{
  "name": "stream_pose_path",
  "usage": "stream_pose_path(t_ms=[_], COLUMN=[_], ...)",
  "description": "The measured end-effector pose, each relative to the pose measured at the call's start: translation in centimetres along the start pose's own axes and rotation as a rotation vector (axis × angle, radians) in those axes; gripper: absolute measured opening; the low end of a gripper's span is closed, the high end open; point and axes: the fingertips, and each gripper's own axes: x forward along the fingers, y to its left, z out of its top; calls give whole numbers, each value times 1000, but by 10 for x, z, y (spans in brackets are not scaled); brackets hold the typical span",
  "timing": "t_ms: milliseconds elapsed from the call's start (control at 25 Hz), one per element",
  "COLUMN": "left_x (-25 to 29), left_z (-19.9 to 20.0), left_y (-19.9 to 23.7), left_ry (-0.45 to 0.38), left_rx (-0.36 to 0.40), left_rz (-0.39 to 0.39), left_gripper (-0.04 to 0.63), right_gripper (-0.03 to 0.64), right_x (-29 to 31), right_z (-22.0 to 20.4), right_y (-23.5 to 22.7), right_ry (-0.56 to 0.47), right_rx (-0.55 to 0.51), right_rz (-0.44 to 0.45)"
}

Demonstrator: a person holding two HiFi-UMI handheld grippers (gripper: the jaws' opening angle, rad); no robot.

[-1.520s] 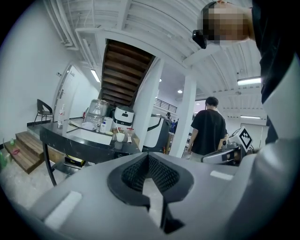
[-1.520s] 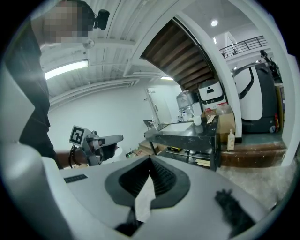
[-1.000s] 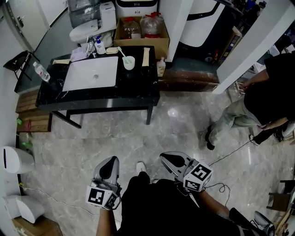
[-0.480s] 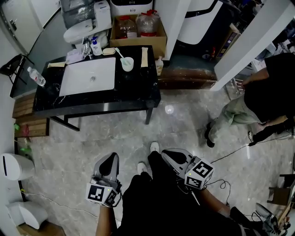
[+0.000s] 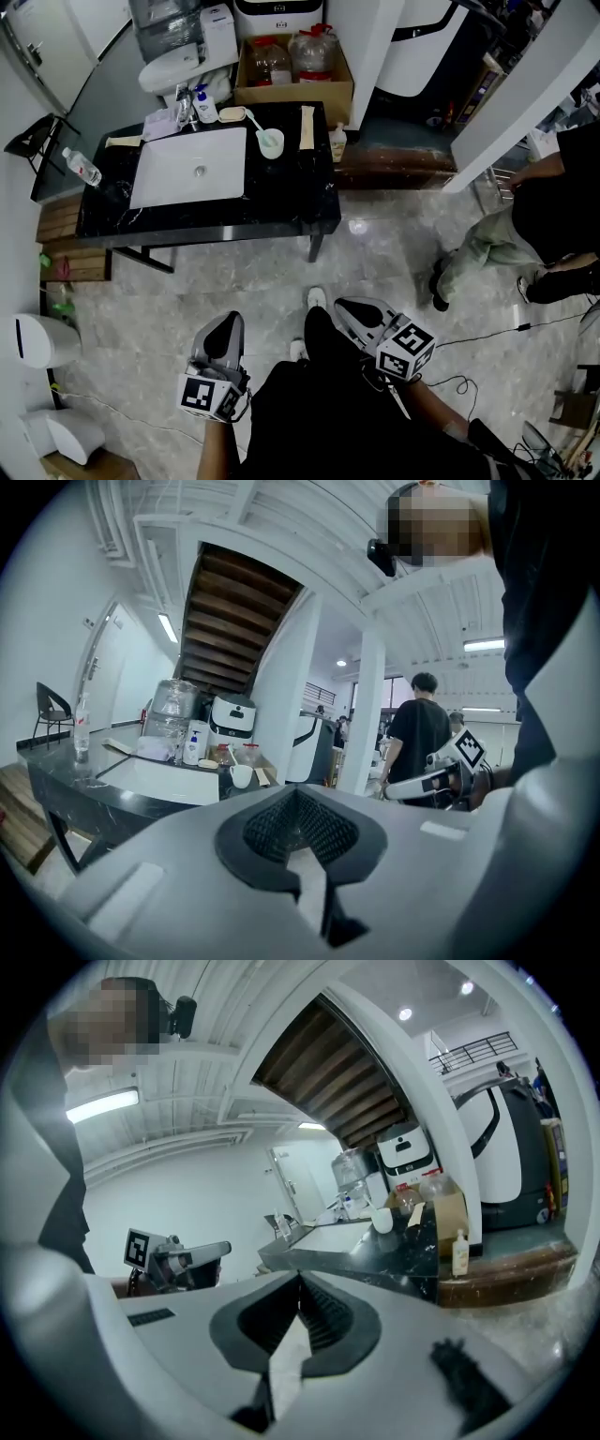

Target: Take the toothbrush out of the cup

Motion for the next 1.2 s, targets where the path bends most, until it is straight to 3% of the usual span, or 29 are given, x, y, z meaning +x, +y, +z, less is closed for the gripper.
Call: stream_pose_path(t_ms=[560, 1200], left_x=[92, 176], left_z=[24, 67], left_y=[32, 32], left_ry=[37, 27], left_rx=[-4, 9], left_rz=[59, 147], left_gripper=[9, 9], right_gripper=[14, 14], right_x=[52, 83], right_z=[38, 88], right_y=[-86, -187], right_ry=[41, 49], right_rx=[24, 10], right_rz=[46, 118])
